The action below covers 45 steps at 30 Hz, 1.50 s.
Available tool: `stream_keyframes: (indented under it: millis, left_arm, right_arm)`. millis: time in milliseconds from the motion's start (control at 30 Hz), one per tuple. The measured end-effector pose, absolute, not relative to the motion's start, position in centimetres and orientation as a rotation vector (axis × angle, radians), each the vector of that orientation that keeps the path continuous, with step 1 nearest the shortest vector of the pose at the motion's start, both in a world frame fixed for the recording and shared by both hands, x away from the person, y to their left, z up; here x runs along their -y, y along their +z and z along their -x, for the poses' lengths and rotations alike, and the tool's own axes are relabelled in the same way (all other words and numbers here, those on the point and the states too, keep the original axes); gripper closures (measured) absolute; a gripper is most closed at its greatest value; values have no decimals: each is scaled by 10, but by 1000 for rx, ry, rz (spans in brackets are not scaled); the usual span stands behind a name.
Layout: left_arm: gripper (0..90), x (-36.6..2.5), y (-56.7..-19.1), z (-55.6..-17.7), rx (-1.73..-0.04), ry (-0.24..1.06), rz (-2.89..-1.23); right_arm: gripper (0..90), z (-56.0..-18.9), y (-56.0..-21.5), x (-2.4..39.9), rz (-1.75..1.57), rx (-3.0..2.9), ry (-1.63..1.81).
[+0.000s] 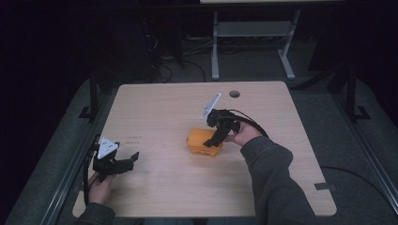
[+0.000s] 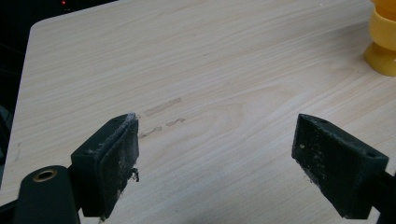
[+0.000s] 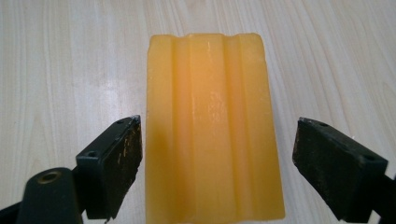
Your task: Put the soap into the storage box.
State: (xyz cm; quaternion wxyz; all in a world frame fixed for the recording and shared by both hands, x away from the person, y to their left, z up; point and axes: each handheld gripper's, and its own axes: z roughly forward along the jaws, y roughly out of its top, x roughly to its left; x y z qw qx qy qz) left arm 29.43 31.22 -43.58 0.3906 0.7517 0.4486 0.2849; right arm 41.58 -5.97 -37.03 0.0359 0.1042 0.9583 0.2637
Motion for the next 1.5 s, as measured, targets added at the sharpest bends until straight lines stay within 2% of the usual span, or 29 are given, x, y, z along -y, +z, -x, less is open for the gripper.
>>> stream_keyframes:
  millis: [567, 1500]
  left_arm:
    - [141, -312, -436, -294, -1138, 727, -1915]
    - [141, -312, -436, -294, -1142, 734, -1924]
  right_arm:
    - [157, -409, -355, 89, -378, -2884, 855]
    - [159, -396, -349, 127, -459, -2860, 828]
